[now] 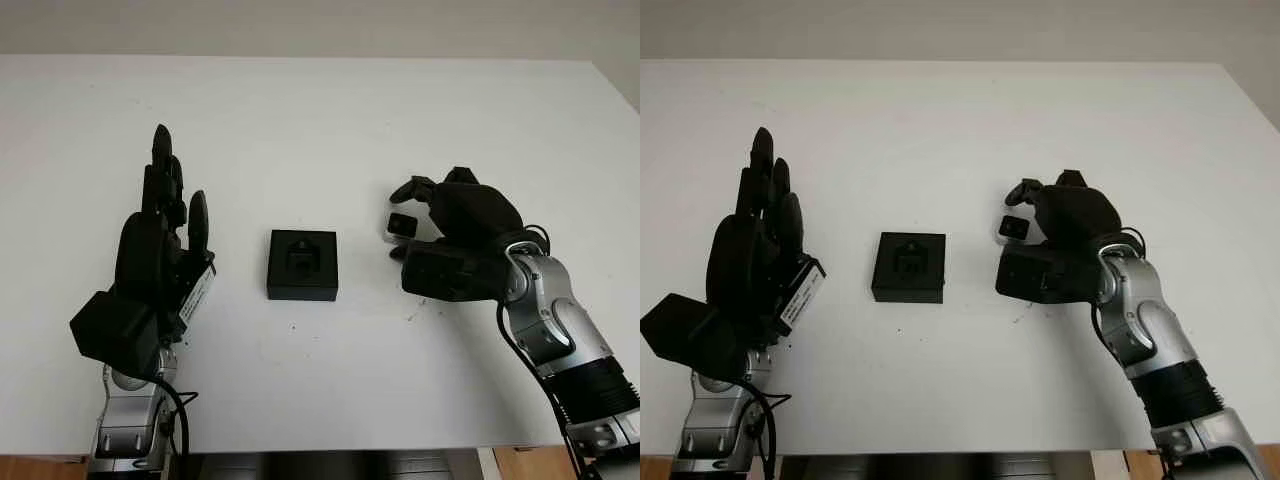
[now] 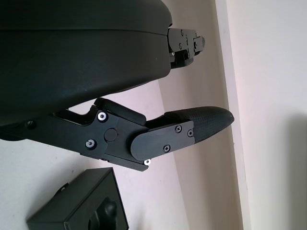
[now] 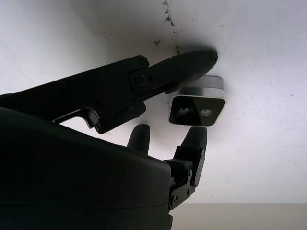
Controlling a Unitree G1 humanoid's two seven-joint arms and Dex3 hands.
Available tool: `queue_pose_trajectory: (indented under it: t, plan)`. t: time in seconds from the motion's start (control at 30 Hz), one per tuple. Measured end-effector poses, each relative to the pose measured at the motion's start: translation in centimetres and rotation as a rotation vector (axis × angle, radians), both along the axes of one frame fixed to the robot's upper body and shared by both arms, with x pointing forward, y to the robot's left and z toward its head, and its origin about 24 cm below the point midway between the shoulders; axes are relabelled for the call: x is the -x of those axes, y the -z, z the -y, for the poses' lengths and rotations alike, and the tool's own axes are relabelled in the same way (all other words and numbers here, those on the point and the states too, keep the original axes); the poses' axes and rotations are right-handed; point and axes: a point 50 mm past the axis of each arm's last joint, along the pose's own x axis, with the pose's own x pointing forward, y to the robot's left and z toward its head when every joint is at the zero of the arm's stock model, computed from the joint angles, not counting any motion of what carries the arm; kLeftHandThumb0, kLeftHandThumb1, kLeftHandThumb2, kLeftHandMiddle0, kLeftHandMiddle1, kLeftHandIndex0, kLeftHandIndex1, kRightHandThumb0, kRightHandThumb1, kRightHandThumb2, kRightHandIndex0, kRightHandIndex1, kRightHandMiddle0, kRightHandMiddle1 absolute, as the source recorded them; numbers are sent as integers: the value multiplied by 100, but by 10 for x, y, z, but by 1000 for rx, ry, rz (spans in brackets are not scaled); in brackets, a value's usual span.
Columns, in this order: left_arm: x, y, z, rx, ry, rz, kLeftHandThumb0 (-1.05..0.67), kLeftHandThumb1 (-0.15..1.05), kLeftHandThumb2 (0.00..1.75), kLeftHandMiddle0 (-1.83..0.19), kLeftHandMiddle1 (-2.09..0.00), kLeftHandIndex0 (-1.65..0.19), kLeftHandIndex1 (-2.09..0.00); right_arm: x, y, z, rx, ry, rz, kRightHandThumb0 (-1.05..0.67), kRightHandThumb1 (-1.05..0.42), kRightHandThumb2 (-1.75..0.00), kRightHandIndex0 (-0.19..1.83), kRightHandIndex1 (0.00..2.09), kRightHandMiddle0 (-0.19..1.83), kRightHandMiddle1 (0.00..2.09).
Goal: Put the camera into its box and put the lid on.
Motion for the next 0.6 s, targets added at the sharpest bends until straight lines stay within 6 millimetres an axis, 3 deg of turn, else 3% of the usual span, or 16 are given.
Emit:
queue_pose_trajectory:
  t: [0.1, 0.37, 0.6]
  plan:
    - [0, 0, 0, 0, 3, 3, -71, 105, 65, 11, -5, 10, -5, -1, 0, -1, 3, 3, -6, -55, -92, -6, -18, 159, 6, 122]
    - [0, 1, 0, 0, 7, 4, -72, 105, 65, 11, -5, 10, -5, 0, 1, -3, 66, 19, 62, -58, -92, -5, -13, 205, 19, 144]
    - [0, 0, -1, -3, 6, 6, -73, 105, 65, 11, -5, 10, -5, 0, 1, -3, 169, 21, 171, -62, -91, -5, 2, 209, 25, 158]
